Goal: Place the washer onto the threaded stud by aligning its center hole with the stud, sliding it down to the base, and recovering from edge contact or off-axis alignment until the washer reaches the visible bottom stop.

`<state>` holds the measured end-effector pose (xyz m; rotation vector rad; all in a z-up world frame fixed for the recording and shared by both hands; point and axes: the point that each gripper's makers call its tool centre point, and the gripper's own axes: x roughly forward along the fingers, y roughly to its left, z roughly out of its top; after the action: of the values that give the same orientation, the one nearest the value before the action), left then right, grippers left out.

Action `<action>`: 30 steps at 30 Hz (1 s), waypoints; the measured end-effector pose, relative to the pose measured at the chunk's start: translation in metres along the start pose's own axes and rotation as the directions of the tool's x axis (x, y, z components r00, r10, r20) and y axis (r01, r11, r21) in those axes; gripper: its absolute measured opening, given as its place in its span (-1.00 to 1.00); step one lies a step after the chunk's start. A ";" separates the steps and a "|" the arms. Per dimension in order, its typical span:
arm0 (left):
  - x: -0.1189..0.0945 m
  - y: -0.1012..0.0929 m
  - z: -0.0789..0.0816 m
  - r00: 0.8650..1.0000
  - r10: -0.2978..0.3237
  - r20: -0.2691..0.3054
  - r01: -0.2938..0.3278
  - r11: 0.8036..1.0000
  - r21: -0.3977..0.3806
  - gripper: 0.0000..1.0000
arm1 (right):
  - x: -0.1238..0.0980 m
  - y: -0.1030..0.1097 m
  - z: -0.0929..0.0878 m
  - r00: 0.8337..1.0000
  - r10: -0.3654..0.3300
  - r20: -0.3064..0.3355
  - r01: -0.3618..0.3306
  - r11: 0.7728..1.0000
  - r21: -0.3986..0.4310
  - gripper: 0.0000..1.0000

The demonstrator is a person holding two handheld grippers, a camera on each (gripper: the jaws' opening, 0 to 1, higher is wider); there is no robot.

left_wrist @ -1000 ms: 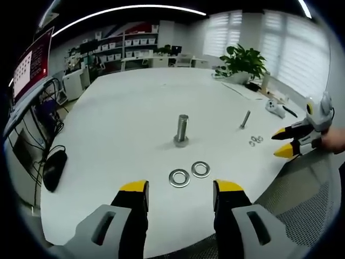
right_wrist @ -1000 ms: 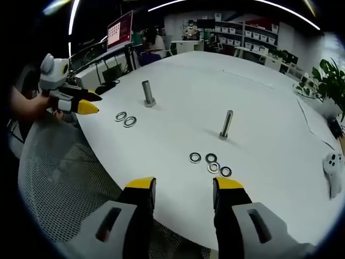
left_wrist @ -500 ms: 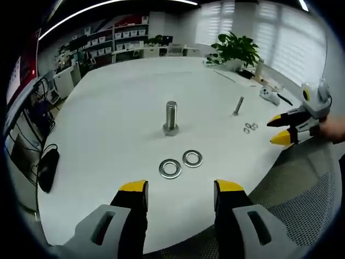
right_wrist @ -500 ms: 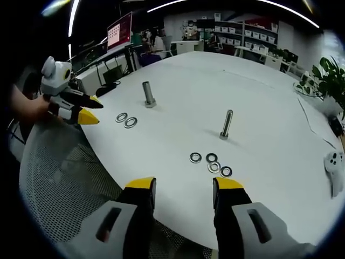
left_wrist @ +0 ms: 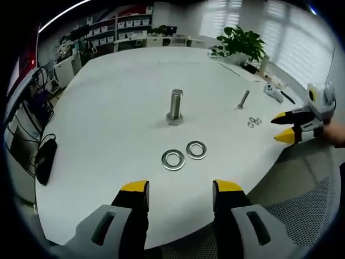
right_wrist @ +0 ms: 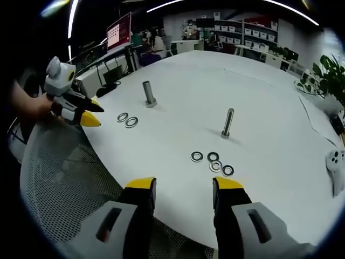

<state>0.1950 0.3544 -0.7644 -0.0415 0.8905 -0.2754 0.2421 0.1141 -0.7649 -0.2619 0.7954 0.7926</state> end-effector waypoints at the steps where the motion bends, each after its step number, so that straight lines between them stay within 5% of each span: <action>1: 0.001 0.000 -0.001 1.000 -0.003 -0.008 0.003 1.000 0.001 -0.09 | 0.000 0.000 0.000 1.000 -0.001 0.001 0.001 1.000 -0.001 -0.12; 17: 0.024 0.009 0.004 0.994 -0.008 -0.113 0.014 0.999 0.046 -0.11 | 0.002 0.000 0.000 1.000 -0.001 -0.002 0.001 1.000 -0.014 -0.13; 21: 0.031 0.013 0.005 0.985 0.023 -0.169 -0.001 0.992 0.130 -0.22 | 0.002 0.000 0.000 1.000 0.000 -0.002 0.000 1.000 -0.013 -0.13; 30: 0.047 0.014 0.018 0.979 0.029 -0.203 0.005 0.986 0.166 -0.25 | 0.002 0.000 0.001 1.000 0.001 0.000 -0.001 1.000 -0.017 -0.14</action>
<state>0.2400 0.3548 -0.7908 0.1495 1.0690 -0.3460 0.2429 0.1157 -0.7658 -0.2773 0.7892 0.8004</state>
